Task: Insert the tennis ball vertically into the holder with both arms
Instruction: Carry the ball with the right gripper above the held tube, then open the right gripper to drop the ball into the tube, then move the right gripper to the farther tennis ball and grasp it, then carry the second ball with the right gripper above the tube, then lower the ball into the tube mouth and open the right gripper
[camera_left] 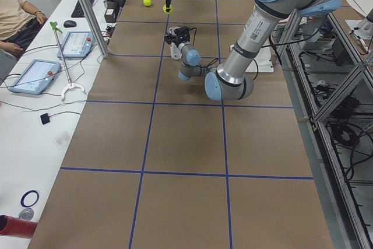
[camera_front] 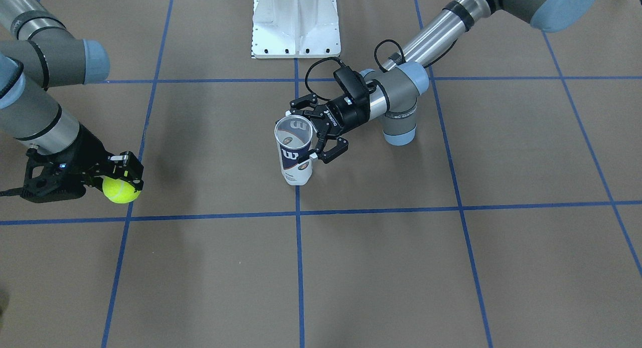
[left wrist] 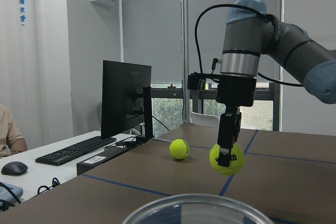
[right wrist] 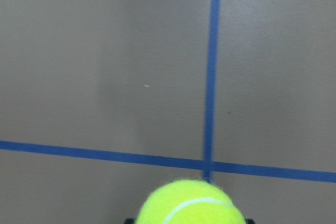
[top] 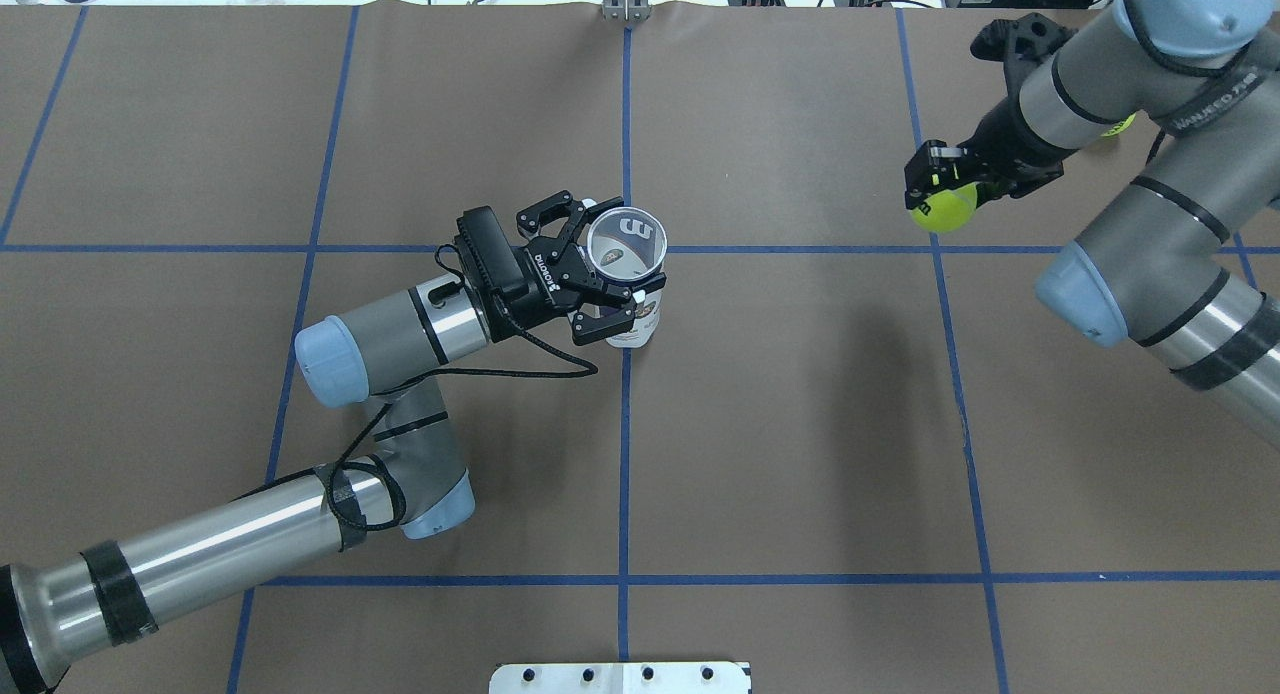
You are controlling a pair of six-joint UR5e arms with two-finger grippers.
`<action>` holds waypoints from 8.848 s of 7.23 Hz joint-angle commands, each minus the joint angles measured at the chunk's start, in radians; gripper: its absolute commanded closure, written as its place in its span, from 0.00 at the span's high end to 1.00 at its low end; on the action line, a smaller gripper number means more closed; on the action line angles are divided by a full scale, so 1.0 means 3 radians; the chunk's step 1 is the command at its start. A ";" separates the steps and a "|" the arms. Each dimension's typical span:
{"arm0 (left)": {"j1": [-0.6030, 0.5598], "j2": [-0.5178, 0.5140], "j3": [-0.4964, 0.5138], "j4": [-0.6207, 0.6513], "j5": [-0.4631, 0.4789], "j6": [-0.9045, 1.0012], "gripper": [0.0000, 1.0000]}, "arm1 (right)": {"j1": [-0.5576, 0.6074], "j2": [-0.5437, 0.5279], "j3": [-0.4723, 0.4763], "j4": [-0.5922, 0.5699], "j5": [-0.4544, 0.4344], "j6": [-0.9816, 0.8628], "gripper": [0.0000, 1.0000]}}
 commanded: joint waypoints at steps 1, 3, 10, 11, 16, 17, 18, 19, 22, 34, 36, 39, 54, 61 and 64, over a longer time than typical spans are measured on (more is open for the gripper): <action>0.0007 -0.0004 0.0000 0.0005 -0.0005 0.0000 0.99 | -0.0070 0.0469 0.0343 -0.0666 0.0036 0.0462 0.03; 0.0007 -0.0004 0.0005 0.0005 -0.0005 0.0000 0.99 | -0.0279 0.0929 0.0314 -0.0816 -0.0015 0.1142 0.03; 0.0012 -0.0004 0.0005 0.0005 -0.0005 0.0000 0.99 | -0.0955 0.1964 -0.0193 -0.1685 -0.0905 0.1538 0.35; 0.0012 -0.0004 0.0005 0.0010 -0.0005 0.0000 0.99 | -0.0955 0.1959 -0.0182 -0.1706 -0.0905 0.1533 0.41; 0.0012 -0.0004 0.0005 0.0005 -0.0005 0.0000 0.99 | -0.1016 0.1969 -0.0172 -0.1711 -0.0935 0.1533 0.99; 0.0012 -0.0004 0.0005 0.0005 -0.0005 0.0000 0.99 | -0.1011 0.1969 -0.0172 -0.1711 -0.0930 0.1498 0.99; 0.0012 -0.0004 0.0005 0.0005 -0.0005 0.0000 0.99 | -0.1006 0.1949 -0.0167 -0.1711 -0.0920 0.1432 0.99; 0.0012 -0.0004 0.0005 0.0005 -0.0005 0.0000 0.99 | -0.0915 0.1822 -0.0096 -0.1706 -0.0905 0.1132 0.99; 0.0002 -0.0004 0.0005 0.0005 -0.0005 0.0005 0.99 | -0.0222 0.1265 0.0018 -0.1655 -0.0589 -0.0200 0.99; -0.0003 0.0001 -0.0036 0.0005 -0.0005 0.0000 0.99 | 0.0860 0.0916 -0.3413 0.1423 -0.0674 -0.2102 1.00; -0.0003 0.0001 -0.0036 0.0005 -0.0005 0.0000 0.99 | 0.0733 0.0911 -0.3429 0.1418 -0.0817 -0.2102 0.99; 0.0002 0.0001 -0.0036 0.0005 -0.0005 0.0000 0.99 | 0.0630 0.0840 -0.3465 0.1418 -0.1134 -0.2107 0.99; 0.0002 -0.0004 -0.0031 0.0015 -0.0005 0.0000 0.99 | -0.0018 0.1109 -0.0123 -0.0906 -0.0096 0.0876 0.00; 0.0007 -0.0004 -0.0021 0.0082 -0.0005 0.0005 0.99 | -0.0913 0.1673 -0.0013 -0.1461 -0.0705 0.1774 0.00; 0.0007 -0.0004 -0.0021 0.0087 -0.0005 0.0005 0.99 | -0.0975 0.1673 -0.0018 -0.1461 -0.0751 0.1774 0.34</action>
